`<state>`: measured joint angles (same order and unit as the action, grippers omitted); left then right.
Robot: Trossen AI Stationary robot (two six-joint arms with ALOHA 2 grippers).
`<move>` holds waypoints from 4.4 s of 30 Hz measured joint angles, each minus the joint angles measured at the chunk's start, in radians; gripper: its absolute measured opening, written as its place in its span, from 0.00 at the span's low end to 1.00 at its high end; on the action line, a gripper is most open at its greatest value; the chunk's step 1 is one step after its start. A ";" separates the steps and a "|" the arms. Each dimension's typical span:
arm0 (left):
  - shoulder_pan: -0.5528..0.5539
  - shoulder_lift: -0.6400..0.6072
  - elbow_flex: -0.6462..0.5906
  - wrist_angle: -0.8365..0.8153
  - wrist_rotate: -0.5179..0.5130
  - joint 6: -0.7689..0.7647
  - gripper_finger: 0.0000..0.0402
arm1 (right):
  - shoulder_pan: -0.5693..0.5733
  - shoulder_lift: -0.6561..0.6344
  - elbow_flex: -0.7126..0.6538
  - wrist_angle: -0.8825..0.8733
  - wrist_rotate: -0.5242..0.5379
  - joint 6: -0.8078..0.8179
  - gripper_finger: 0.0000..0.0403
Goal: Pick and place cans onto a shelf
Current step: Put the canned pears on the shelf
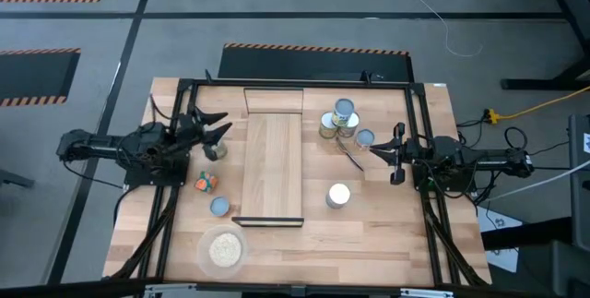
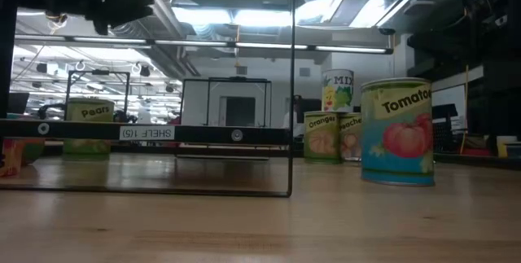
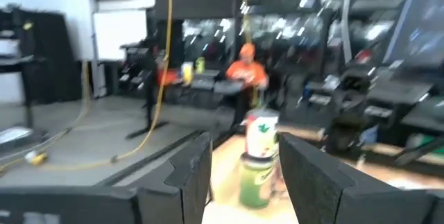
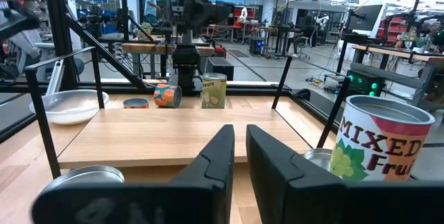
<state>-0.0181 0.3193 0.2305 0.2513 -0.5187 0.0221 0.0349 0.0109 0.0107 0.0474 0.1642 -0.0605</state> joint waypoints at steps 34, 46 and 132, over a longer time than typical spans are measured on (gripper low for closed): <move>0.082 0.665 0.665 -1.347 0.144 -0.858 0.40 | 0.000 0.000 0.000 0.000 0.000 0.000 0.11; 0.166 0.798 0.665 -1.373 0.200 -0.858 0.40 | 0.000 0.000 0.000 0.000 0.000 0.000 0.11; -0.440 1.127 1.110 -1.349 0.327 -0.779 0.00 | 0.000 0.000 0.000 0.000 0.000 0.004 0.11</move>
<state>-0.4579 1.4461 1.3403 -1.0979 -0.1917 -0.7569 0.0349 0.0109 0.0109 0.0471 0.1642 -0.0566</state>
